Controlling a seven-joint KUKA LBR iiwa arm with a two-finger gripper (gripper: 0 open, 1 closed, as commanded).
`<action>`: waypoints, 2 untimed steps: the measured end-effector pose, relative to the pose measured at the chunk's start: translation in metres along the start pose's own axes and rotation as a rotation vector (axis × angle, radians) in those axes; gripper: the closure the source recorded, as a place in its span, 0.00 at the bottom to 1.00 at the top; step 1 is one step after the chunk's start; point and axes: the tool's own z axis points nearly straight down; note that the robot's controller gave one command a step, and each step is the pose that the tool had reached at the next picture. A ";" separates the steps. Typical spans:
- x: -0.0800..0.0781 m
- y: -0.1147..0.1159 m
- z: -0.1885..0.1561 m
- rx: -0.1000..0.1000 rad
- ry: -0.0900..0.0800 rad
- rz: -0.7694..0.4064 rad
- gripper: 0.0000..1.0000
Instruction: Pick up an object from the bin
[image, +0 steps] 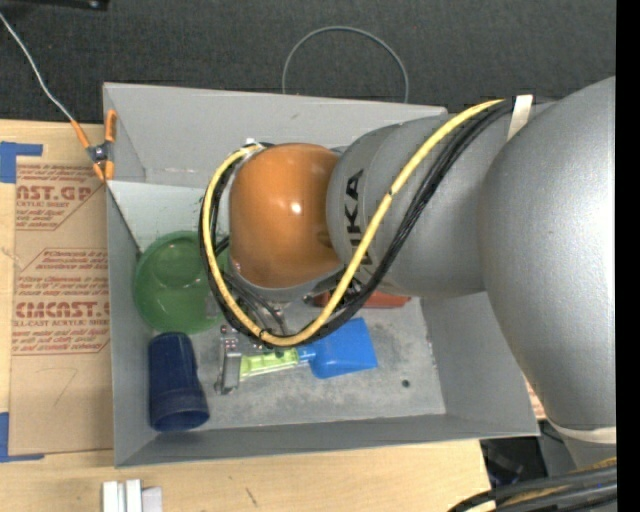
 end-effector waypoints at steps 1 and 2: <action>-0.002 -0.001 -0.005 -0.002 -0.007 0.002 0.00; 0.032 -0.056 -0.040 0.000 0.001 0.036 0.00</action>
Offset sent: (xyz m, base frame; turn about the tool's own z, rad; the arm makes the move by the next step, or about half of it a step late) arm -0.0302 -0.0550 0.0390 0.0341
